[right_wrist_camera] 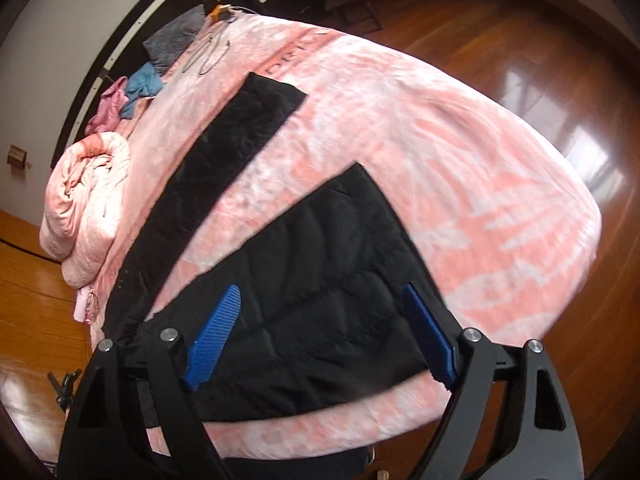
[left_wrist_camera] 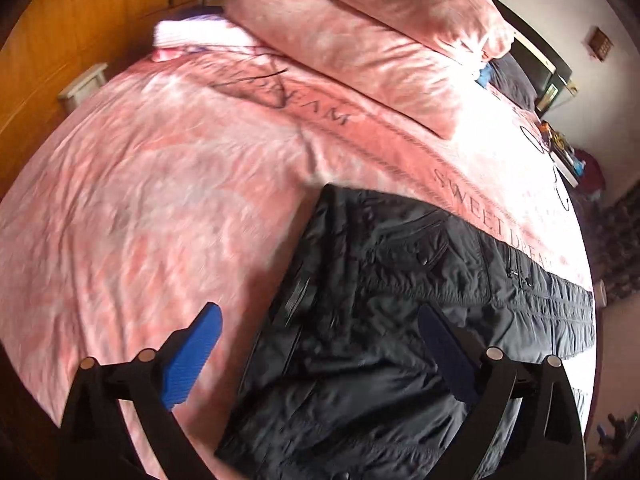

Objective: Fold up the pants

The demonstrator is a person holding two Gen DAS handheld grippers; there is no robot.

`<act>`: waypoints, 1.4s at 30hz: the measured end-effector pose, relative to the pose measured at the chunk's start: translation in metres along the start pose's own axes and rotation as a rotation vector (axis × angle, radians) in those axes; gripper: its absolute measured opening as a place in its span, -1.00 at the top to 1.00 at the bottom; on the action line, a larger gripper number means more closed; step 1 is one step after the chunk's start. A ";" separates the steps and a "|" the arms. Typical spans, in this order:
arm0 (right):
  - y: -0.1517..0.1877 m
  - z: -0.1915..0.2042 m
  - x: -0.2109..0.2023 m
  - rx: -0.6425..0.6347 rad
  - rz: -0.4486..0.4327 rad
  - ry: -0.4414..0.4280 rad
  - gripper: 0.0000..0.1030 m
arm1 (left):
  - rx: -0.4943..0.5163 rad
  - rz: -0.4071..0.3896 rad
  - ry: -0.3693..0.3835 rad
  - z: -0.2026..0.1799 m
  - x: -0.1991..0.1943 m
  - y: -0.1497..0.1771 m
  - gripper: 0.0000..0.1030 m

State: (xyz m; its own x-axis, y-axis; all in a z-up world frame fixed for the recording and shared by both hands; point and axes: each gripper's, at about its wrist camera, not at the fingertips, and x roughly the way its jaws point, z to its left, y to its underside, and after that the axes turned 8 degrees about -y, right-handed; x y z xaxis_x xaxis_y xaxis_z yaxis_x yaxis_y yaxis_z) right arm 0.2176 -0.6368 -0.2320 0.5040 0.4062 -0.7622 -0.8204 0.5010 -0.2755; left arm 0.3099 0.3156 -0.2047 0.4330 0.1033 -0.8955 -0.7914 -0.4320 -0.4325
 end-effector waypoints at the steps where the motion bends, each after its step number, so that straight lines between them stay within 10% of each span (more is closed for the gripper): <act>1: -0.012 0.013 0.012 -0.013 0.009 -0.018 -0.68 | 0.025 0.026 0.020 -0.009 0.016 -0.017 -0.92; 11: -0.129 0.078 0.136 -0.058 0.123 -0.102 -0.71 | 0.028 0.276 0.073 -0.038 0.164 -0.067 -0.89; 13: -0.155 0.087 0.157 -0.094 0.147 -0.079 -0.73 | 0.056 0.275 0.075 -0.042 0.167 -0.065 -0.82; 17: -0.208 0.098 0.199 -0.155 0.191 -0.006 -0.75 | 0.093 0.286 0.072 -0.050 0.168 -0.069 0.00; 32: -0.322 0.076 0.319 -0.223 0.190 0.178 -0.75 | 0.090 0.240 0.031 -0.055 0.176 -0.067 0.15; 33: -0.323 0.075 0.324 -0.232 0.196 0.176 -0.71 | 0.088 0.238 0.027 -0.055 0.175 -0.066 0.15; 37: -0.317 0.082 0.320 -0.287 0.212 0.143 0.62 | 0.045 0.220 0.015 -0.053 0.168 -0.067 0.35; 42: -0.305 0.096 0.274 -0.320 0.151 0.118 0.74 | 0.029 0.167 -0.010 -0.055 0.150 -0.064 0.53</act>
State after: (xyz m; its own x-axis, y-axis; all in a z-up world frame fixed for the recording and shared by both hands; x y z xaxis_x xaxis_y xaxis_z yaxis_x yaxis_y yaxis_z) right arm 0.6317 -0.6048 -0.3010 0.3518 0.3570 -0.8653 -0.9353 0.1709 -0.3098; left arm 0.4494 0.3093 -0.3054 0.2903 0.0409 -0.9561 -0.8643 -0.4176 -0.2803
